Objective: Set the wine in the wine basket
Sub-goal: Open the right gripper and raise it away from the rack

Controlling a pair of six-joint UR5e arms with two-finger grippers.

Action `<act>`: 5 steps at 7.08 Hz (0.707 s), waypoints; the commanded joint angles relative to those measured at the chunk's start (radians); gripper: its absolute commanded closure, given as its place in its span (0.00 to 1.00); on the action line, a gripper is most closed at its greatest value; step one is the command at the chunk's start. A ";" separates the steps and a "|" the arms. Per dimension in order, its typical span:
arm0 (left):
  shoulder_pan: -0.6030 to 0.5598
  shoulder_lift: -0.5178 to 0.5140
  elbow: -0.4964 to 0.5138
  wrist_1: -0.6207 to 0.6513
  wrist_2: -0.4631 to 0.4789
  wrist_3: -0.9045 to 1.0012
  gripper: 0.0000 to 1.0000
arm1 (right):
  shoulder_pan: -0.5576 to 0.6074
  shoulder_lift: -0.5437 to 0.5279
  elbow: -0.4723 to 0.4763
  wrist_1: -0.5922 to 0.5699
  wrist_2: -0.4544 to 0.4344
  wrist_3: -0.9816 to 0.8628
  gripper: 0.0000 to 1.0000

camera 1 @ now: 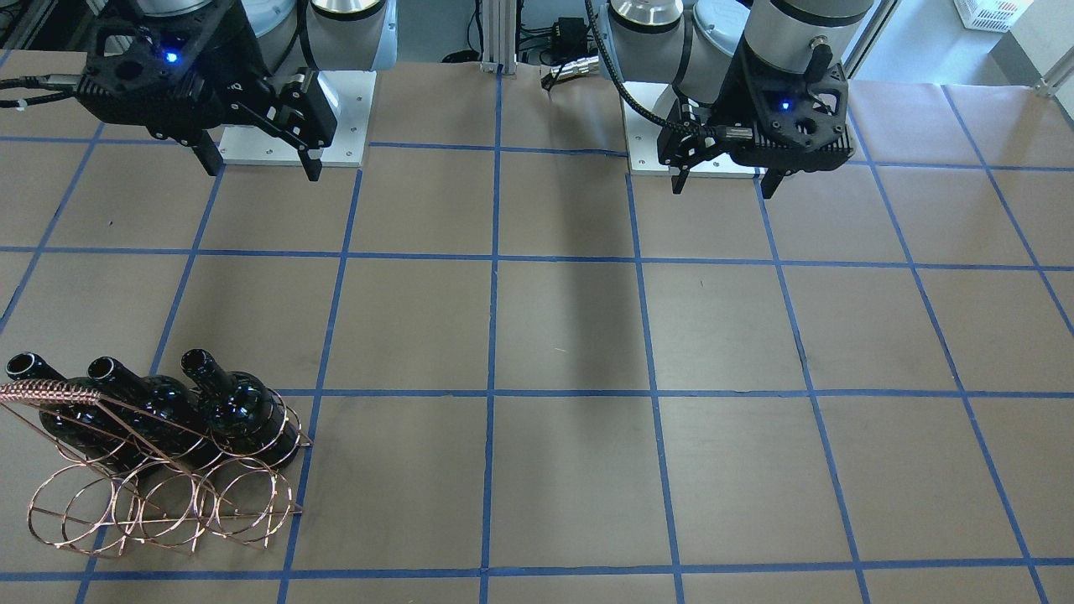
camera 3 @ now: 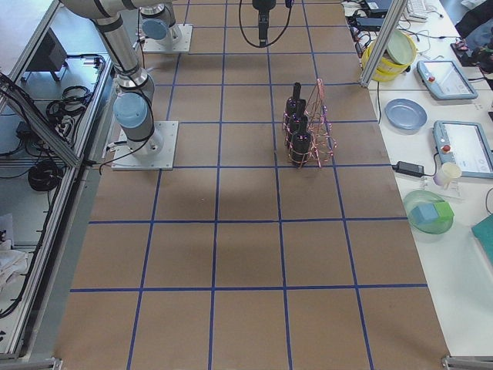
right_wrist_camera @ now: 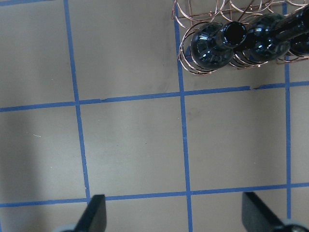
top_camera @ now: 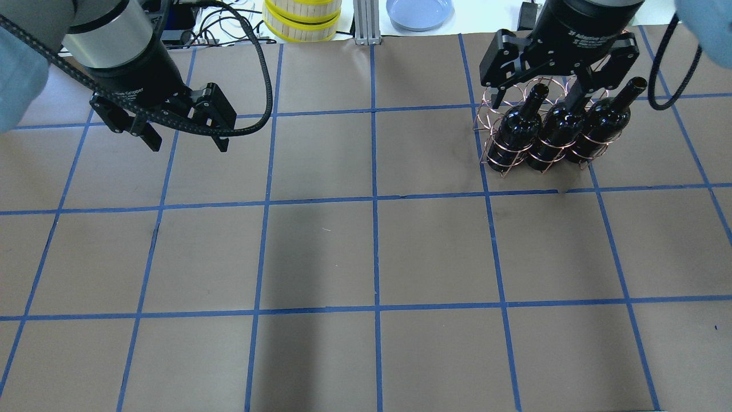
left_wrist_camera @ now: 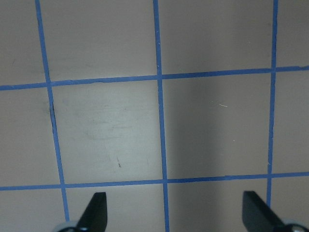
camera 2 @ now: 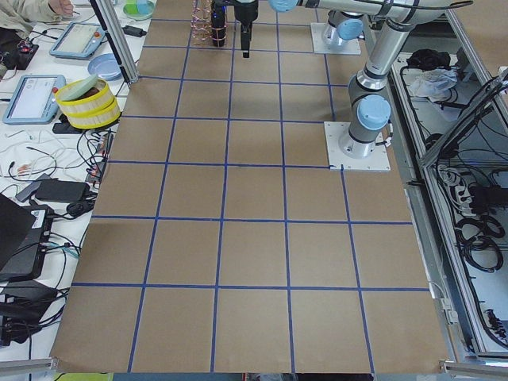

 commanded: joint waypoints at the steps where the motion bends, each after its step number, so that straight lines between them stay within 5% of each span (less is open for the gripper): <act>1: 0.000 0.000 0.001 0.003 0.002 0.001 0.00 | 0.009 0.008 -0.001 -0.026 -0.001 -0.050 0.00; 5: 0.000 -0.002 0.002 0.092 0.002 -0.002 0.00 | 0.006 0.016 0.005 -0.106 -0.005 -0.060 0.00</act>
